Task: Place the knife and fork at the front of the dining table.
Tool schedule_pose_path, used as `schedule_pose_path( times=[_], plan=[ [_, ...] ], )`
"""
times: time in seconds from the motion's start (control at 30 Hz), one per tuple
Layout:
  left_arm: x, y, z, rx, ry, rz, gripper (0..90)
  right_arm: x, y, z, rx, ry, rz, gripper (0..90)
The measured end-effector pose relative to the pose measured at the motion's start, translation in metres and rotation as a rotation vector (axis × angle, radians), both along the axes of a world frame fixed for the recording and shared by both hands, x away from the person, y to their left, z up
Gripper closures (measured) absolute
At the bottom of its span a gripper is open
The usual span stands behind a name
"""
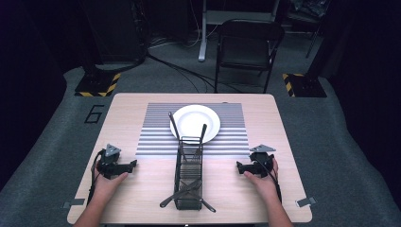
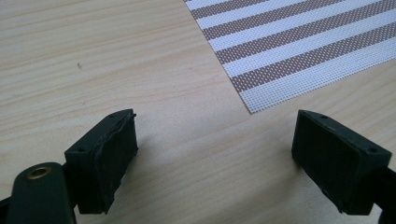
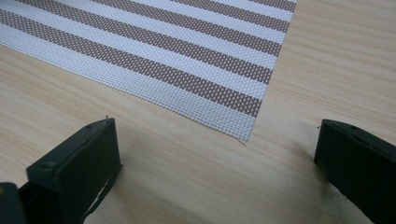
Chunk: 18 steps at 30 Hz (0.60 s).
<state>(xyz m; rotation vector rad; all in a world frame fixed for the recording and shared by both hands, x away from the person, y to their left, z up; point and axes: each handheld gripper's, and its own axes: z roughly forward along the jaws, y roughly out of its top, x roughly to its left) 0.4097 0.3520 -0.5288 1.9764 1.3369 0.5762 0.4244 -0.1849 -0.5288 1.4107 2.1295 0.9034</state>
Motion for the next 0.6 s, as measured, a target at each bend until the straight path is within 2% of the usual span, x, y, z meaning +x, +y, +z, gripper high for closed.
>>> schedule_pose_path(
  times=[0.07, 0.2, 0.6],
  plan=[
    [0.0000, -0.0002, -0.0003, -0.002, -0.003, 0.001, 13.9, 0.0003, 0.0010, 0.0003, 0.011, 0.007, 0.001, 0.0],
    [-0.0007, -0.0025, -0.0004, -0.002, -0.005, -0.020, 13.8, 0.0022, 0.0010, 0.0007, 0.001, -0.012, 0.047, 4.3],
    [-0.0004, -0.0032, -0.0005, -0.005, -0.006, -0.019, 13.9, 0.0015, 0.0065, 0.0005, 0.005, -0.010, 0.016, 3.5]
  ],
)
